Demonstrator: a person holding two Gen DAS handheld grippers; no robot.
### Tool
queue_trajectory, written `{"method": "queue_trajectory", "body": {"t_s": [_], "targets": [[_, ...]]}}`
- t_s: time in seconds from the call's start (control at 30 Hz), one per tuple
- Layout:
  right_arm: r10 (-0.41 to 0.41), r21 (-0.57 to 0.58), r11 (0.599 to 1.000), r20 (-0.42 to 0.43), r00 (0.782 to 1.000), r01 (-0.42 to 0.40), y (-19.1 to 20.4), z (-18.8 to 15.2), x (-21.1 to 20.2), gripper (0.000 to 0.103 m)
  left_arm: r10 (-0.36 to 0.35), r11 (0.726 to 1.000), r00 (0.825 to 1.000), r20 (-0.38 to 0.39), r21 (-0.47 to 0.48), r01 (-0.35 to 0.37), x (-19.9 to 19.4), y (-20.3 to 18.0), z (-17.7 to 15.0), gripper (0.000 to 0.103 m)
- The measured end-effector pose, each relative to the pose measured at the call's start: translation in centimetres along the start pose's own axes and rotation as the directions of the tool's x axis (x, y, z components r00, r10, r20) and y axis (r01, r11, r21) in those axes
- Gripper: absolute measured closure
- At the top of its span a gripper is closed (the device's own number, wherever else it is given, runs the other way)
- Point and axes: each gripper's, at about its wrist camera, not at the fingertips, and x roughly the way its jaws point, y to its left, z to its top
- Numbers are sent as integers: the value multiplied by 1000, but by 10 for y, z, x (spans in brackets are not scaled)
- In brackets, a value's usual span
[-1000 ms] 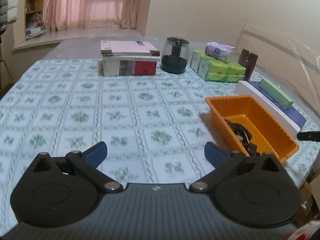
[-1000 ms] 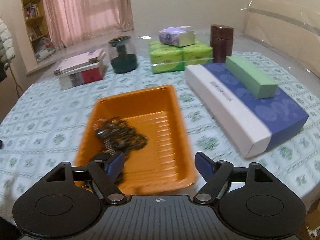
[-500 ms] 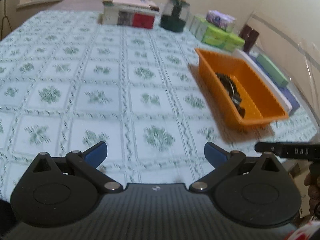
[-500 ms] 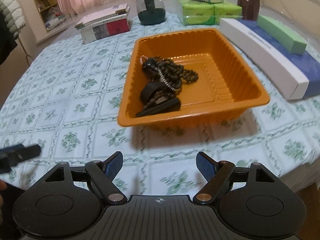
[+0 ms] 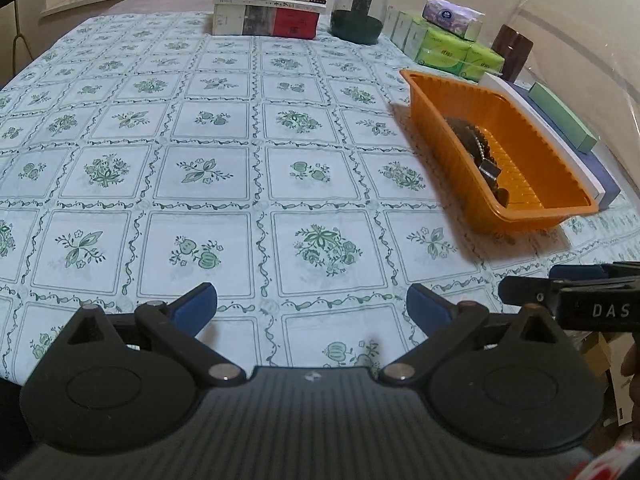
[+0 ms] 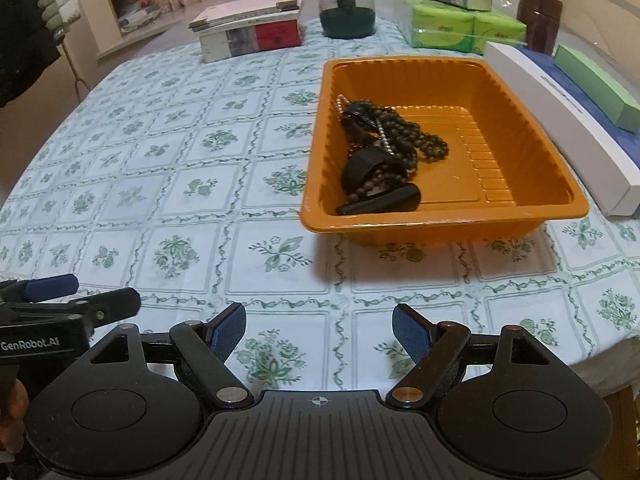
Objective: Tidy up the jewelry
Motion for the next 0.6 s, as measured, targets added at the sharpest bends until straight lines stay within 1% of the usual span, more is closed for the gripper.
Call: {"method": "queue_trajectory", "body": {"t_s": [0.6], "targets": [[14, -3, 1000, -1, 1000, -14, 7, 1, 2, 23, 7, 1000, 1000, 7, 28, -7, 0, -4, -1, 1]]}}
